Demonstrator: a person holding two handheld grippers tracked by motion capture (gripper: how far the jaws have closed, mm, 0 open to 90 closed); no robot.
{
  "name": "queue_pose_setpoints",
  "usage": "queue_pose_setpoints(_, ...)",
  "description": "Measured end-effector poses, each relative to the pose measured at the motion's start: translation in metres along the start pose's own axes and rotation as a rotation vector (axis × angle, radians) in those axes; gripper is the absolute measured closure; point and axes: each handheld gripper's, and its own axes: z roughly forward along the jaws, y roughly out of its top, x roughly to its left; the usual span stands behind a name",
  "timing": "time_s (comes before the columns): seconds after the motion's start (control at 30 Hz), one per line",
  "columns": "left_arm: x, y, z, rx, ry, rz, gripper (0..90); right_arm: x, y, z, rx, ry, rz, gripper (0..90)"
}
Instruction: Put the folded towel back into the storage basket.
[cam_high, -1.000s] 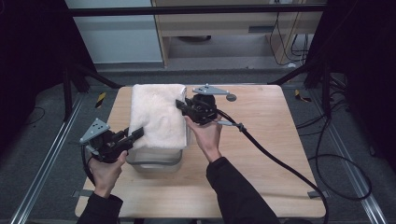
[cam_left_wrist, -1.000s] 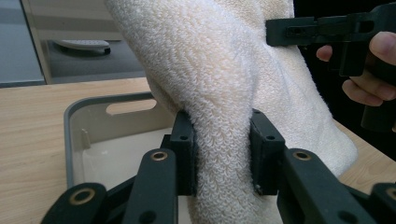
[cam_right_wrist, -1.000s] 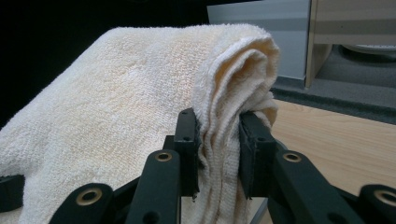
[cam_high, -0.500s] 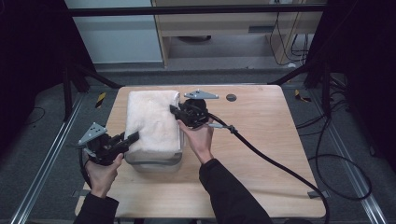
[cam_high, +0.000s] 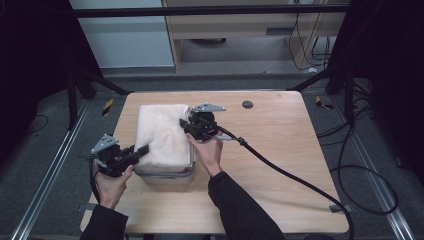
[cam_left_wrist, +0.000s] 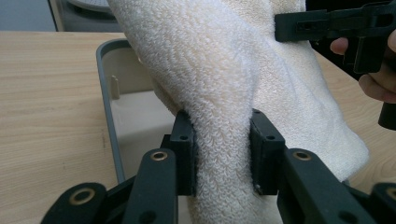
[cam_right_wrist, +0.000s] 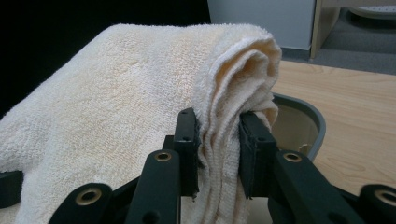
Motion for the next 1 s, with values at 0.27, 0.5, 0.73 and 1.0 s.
queue_pose_setpoints(0.27, 0.004, -0.006, 0.011, 0.041, 0.01, -0.003, 66.8, -0.006, -0.011, 0.01, 0.03, -0.015, 0.017, 71.5)
queue_pose_setpoints(0.5, 0.007, -0.01, 0.016, 0.07, 0.027, 0.004, 66.8, -0.008, -0.018, 0.018, 0.042, -0.024, 0.023, 71.3)
queue_pose_setpoints(0.73, 0.009, -0.015, 0.026, 0.108, 0.047, 0.012, 66.8, -0.01, -0.027, 0.025, 0.07, -0.044, 0.022, 71.1)
queue_pose_setpoints(1.0, 0.011, -0.019, 0.035, 0.139, 0.066, 0.017, 66.4, -0.014, -0.036, 0.03, 0.088, -0.061, 0.015, 70.2)
